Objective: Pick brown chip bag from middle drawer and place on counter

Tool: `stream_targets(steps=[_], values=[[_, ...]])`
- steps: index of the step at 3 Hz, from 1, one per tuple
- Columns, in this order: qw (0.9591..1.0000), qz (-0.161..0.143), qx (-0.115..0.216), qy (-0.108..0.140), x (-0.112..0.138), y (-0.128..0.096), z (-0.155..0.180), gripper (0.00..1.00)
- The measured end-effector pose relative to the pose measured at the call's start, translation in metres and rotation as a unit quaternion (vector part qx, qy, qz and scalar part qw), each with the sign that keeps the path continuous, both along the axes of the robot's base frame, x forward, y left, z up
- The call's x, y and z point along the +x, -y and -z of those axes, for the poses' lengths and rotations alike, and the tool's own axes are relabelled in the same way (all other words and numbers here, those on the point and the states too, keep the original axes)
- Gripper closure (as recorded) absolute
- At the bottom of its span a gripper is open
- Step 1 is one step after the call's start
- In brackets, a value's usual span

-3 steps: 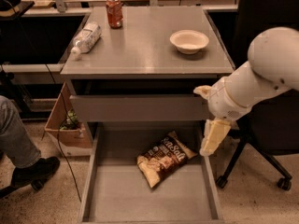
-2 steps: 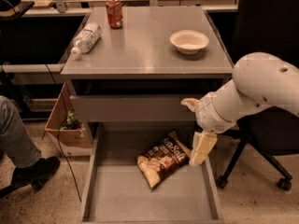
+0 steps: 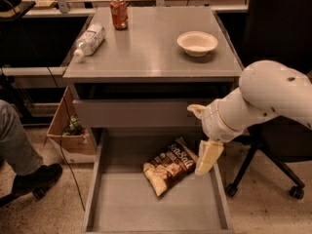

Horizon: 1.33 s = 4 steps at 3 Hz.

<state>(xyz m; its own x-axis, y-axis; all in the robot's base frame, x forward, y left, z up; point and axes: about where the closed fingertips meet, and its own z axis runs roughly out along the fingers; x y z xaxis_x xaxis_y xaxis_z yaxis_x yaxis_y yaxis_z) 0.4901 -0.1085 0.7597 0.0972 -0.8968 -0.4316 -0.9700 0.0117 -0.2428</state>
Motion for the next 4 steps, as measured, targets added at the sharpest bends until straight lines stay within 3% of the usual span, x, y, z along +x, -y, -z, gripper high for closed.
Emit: stream_targets(steps=[1, 3, 4], values=[[0.9998, -0.009, 0.005, 0.017, 0.004, -0.006, 0.038, 0.00], [0.9966, -0.045, 0.044, 0.053, 0.036, -0.016, 0.126, 0.00], [0.9934, -0.073, 0.071, 0.052, 0.052, -0.025, 0.188, 0.00]])
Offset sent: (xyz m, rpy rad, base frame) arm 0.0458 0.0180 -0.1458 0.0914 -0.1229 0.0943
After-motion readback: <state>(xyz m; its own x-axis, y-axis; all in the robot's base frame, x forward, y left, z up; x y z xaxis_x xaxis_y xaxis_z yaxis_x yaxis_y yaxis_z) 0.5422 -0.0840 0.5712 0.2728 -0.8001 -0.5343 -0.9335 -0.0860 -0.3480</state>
